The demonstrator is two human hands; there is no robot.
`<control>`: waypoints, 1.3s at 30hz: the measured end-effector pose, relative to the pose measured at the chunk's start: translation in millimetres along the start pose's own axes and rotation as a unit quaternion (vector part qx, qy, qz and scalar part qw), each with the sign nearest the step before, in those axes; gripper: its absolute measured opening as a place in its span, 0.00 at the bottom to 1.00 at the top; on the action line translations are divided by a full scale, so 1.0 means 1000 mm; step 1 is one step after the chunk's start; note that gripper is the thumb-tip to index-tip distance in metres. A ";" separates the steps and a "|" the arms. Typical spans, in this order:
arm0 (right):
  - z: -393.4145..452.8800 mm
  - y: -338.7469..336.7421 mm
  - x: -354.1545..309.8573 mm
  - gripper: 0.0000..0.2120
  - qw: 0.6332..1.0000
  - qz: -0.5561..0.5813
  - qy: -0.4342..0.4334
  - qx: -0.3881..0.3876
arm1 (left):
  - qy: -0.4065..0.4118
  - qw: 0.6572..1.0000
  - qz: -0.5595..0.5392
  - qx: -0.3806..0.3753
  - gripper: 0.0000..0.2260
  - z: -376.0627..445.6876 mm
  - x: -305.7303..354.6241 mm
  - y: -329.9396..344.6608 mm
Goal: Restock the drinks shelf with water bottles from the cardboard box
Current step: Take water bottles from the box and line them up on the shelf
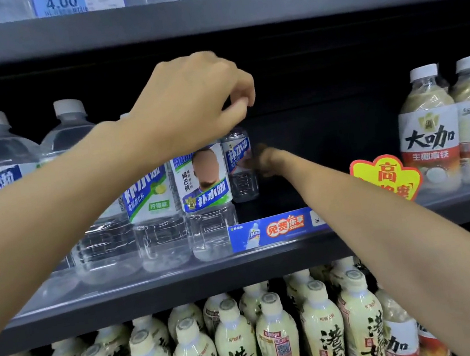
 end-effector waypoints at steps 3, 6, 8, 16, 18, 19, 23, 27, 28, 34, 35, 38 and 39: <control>-0.004 -0.014 -0.009 0.22 0.996 -0.053 -0.016 0.068 | -0.007 1.000 0.002 0.007 0.12 0.001 0.005 -0.004; -0.013 -0.038 -0.014 0.18 0.987 -0.071 0.003 0.147 | -0.017 1.000 -0.007 0.011 0.12 0.002 0.015 -0.004; -0.028 -0.063 -0.023 0.16 0.975 -0.109 -0.013 0.194 | -0.017 1.000 -0.009 0.008 0.12 0.002 0.025 -0.001; -0.202 -0.094 -0.041 0.09 0.922 -0.180 -0.238 0.247 | -0.056 0.998 -0.038 0.006 0.14 -0.028 0.067 0.014; -0.242 -0.078 -0.023 0.12 0.925 -0.154 -0.236 0.253 | -0.060 0.995 -0.080 -0.006 0.14 -0.046 0.091 0.023; -0.257 -0.067 -0.010 0.13 0.930 -0.144 -0.230 0.250 | -0.068 0.992 -0.102 -0.015 0.14 -0.058 0.103 0.028; -0.314 -0.009 0.043 0.11 0.954 -0.149 -0.199 0.164 | -0.127 0.970 -0.199 -0.062 0.12 -0.116 0.154 0.062; -0.369 0.076 0.107 0.11 0.970 -0.187 -0.157 0.011 | -0.185 0.936 -0.264 -0.140 0.10 -0.204 0.223 0.116; -0.383 0.103 0.124 0.12 0.969 -0.195 -0.150 -0.025 | -0.201 0.926 -0.272 -0.167 0.09 -0.231 0.240 0.132; -0.459 0.248 0.214 0.11 0.953 -0.217 -0.076 -0.199 | -0.281 0.831 -0.341 -0.337 0.09 -0.368 0.324 0.216; -0.470 0.267 0.225 0.11 0.944 -0.223 -0.068 -0.235 | -0.292 0.813 -0.343 -0.368 0.09 -0.385 0.334 0.227; -0.501 0.319 0.266 0.16 0.902 -0.236 -0.032 -0.361 | -0.292 0.768 -0.349 -0.450 0.12 -0.433 0.365 0.258; -0.510 0.333 0.278 0.22 0.888 -0.233 -0.018 -0.396 | -0.278 0.757 -0.345 -0.480 0.14 -0.446 0.374 0.268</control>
Point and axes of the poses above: each hand's wrist, its own z-axis towards the middle knuckle, its own y-axis out of the palm, x = y × z, the point moved 7 cm from there along z, towards the middle knuckle, and after that the axes turned 14 degrees about -z, right-handed, at the moved point
